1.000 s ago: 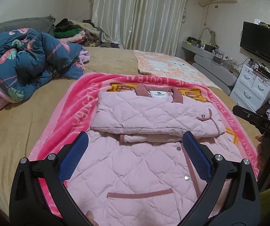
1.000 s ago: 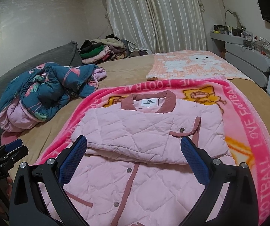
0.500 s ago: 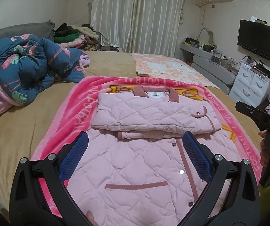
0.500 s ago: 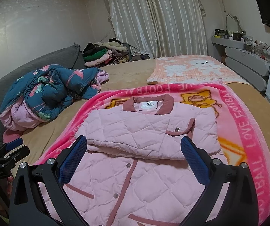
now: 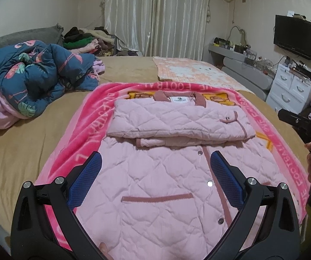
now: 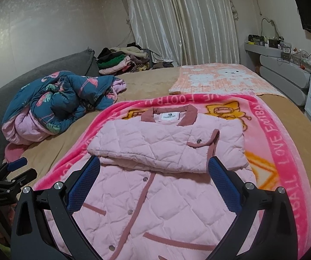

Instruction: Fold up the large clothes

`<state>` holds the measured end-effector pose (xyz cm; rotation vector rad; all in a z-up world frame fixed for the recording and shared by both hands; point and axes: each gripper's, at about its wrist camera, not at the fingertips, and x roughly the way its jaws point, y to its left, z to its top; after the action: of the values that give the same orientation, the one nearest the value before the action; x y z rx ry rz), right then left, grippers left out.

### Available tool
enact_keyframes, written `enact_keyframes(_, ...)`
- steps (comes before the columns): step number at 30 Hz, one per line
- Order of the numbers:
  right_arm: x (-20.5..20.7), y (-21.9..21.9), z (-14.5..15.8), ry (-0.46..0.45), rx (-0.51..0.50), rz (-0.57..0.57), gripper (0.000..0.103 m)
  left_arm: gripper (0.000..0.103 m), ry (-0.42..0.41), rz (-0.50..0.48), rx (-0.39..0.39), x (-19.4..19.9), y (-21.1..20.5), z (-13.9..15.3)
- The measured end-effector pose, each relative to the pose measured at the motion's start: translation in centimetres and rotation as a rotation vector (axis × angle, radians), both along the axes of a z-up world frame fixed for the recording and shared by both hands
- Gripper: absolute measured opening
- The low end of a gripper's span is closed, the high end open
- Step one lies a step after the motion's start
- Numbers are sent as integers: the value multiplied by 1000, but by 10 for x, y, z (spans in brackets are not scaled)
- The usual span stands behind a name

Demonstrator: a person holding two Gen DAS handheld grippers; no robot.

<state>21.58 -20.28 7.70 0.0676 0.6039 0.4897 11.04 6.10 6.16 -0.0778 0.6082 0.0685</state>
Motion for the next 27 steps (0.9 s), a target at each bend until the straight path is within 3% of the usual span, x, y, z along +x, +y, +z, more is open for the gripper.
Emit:
enact_keyframes(18,-22,-27,-35,67,-68,-10,99,94,127,82,27,-24,15,-49)
enact_keyframes(27,-25,-29,-44,87,-77,-1,99,94,197,145,-5,-36,40,-74)
